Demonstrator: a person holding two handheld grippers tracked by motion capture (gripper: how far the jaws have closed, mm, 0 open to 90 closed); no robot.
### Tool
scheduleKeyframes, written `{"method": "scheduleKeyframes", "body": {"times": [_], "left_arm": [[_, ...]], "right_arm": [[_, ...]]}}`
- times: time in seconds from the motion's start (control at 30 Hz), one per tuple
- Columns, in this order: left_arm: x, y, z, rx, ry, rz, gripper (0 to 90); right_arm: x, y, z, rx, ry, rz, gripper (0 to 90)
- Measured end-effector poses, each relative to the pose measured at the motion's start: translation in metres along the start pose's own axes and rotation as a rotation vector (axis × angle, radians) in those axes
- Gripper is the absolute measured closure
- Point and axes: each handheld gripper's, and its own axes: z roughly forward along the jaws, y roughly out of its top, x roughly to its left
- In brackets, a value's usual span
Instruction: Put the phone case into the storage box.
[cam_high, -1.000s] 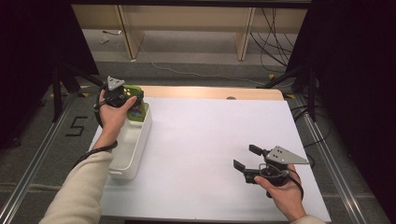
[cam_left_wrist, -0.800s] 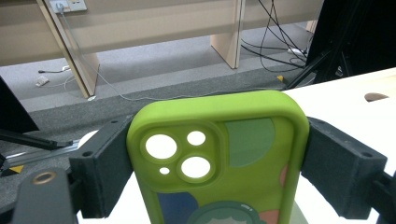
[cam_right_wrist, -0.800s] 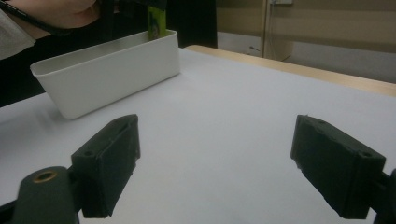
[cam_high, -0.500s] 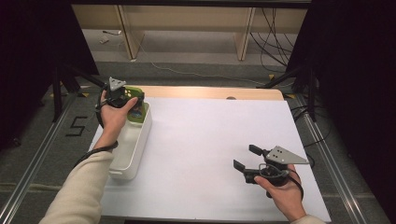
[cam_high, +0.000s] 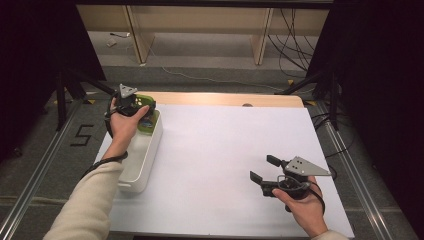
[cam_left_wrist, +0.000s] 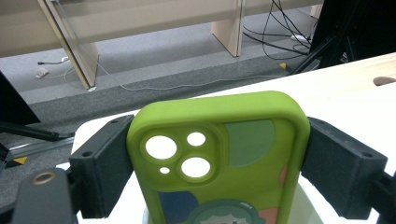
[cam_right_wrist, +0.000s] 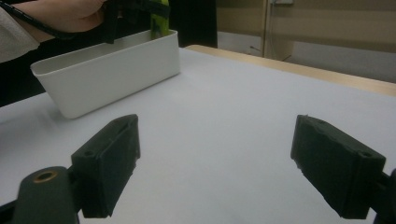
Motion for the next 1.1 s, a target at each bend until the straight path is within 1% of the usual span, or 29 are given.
{"method": "scheduleKeyframes", "body": {"times": [0.13,0.3,0.57,1.1], "left_arm": [[0.000,-0.001,0.001,0.007,0.001,0.003,14.5],[0.000,-0.003,0.004,0.016,0.002,-0.004,14.5],[0.000,-0.004,0.006,0.021,0.002,-0.004,14.5],[-0.001,-0.004,0.011,0.033,-0.001,-0.010,14.4]], "right_arm": [[0.000,0.000,0.000,0.000,0.002,0.000,16.4],[0.000,0.000,0.000,0.001,0.001,0.000,16.5],[0.000,0.000,0.000,0.001,0.001,0.000,16.5],[0.000,0.000,0.000,0.002,0.002,0.000,16.5]]}}
